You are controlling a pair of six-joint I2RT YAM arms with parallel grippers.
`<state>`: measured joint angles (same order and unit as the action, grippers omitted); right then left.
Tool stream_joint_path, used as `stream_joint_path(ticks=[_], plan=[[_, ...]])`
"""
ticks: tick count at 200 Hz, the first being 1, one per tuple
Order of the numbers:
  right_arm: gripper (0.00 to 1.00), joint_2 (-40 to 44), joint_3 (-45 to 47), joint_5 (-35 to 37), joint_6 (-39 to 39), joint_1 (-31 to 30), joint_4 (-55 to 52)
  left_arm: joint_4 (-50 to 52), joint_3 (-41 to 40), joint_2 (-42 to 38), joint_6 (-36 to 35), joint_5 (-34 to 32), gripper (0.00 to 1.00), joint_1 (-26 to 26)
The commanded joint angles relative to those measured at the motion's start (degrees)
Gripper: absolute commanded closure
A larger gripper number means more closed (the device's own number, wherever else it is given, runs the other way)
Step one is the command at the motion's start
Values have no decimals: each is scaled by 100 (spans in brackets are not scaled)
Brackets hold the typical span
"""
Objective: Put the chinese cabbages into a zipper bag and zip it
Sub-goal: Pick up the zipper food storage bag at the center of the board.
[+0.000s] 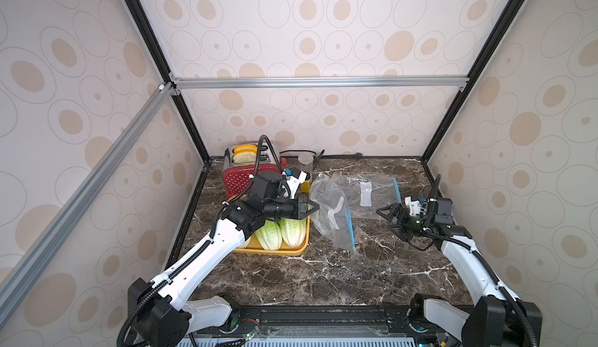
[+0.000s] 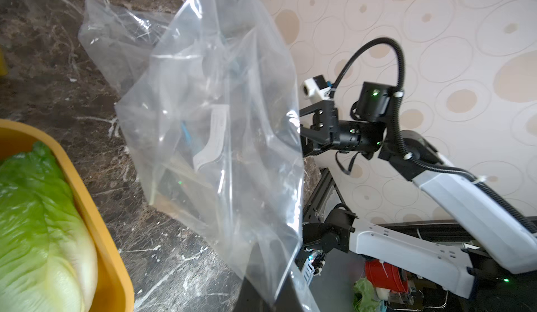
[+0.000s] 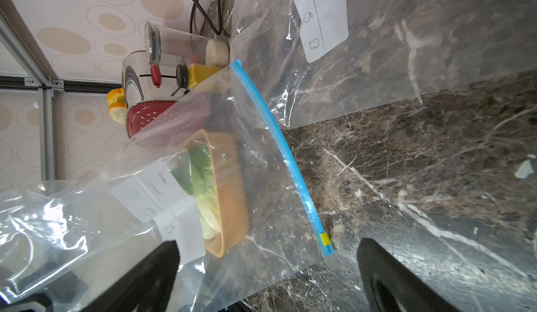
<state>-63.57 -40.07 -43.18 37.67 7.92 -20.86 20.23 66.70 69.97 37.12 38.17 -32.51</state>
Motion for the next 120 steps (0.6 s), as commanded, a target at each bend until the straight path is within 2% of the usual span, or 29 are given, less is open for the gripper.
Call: stream_joint_path(ticks=[1, 51, 85, 120], plan=[[0, 63, 225, -199, 111, 41, 476, -275, 454, -221, 355, 181, 100, 21], [0, -103, 623, -781, 887, -56, 1971, -1379, 786, -44, 1263, 318, 100, 19], [0, -221, 613, -825, 1356, -194, 2269, -1957, 1186, 235, 1943, 98, 100, 17], [0, -250, 1044, -606, 2696, -511, 3245, -2672, 1671, 653, 2682, -48, 100, -29]])
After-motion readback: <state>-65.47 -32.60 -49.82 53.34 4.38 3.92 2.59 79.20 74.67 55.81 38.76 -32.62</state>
